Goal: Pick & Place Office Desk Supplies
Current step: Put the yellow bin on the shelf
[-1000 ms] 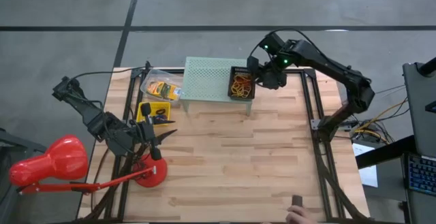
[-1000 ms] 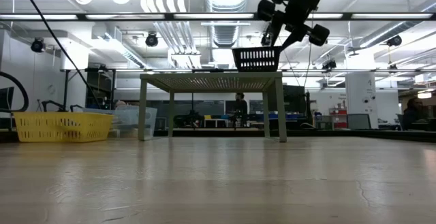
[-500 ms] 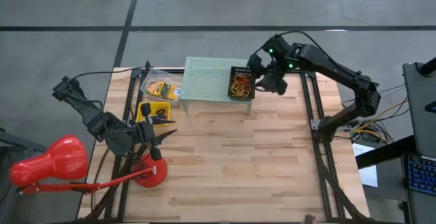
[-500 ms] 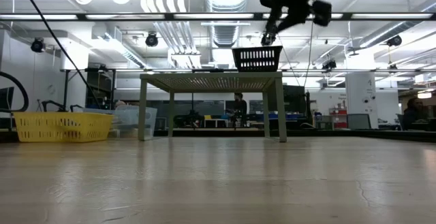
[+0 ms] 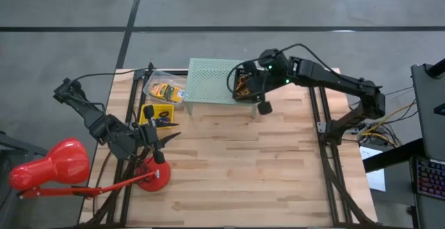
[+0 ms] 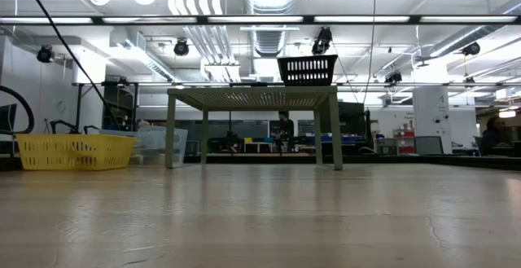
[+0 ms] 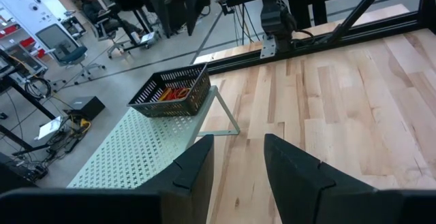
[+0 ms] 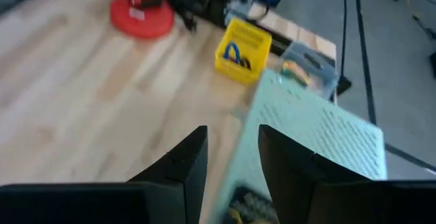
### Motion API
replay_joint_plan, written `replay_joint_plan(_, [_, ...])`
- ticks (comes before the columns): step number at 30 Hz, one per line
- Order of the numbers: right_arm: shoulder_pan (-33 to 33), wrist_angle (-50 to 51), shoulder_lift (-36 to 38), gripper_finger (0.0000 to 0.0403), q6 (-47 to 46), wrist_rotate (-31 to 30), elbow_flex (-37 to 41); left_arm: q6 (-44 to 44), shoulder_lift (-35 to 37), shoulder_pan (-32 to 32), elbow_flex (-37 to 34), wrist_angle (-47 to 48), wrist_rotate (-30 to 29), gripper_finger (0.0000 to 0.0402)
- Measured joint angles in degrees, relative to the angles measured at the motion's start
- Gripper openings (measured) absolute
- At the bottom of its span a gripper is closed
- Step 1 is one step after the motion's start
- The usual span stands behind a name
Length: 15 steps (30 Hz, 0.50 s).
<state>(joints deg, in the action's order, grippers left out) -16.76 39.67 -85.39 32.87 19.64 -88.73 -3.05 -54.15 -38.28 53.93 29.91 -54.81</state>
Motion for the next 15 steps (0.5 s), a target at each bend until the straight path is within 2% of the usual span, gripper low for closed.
replay_joint_plan(5, [3.6,-3.4,-1.8,0.0120,-9.9,1.8,0.0,0.0,0.0,0.0,0.0,0.0,0.0,0.0133])
replay_joint_plan(9, [6.6,-3.9,-4.2,0.0118,-11.7,5.5,0.0,0.0,0.0,0.0,0.0,0.0,0.0,0.0133])
replay_joint_plan(15, [9.8,-4.2,-8.8,0.0123,-11.5,5.7,0.1,0.0,0.0,0.0,0.0,0.1,0.0,0.0133])
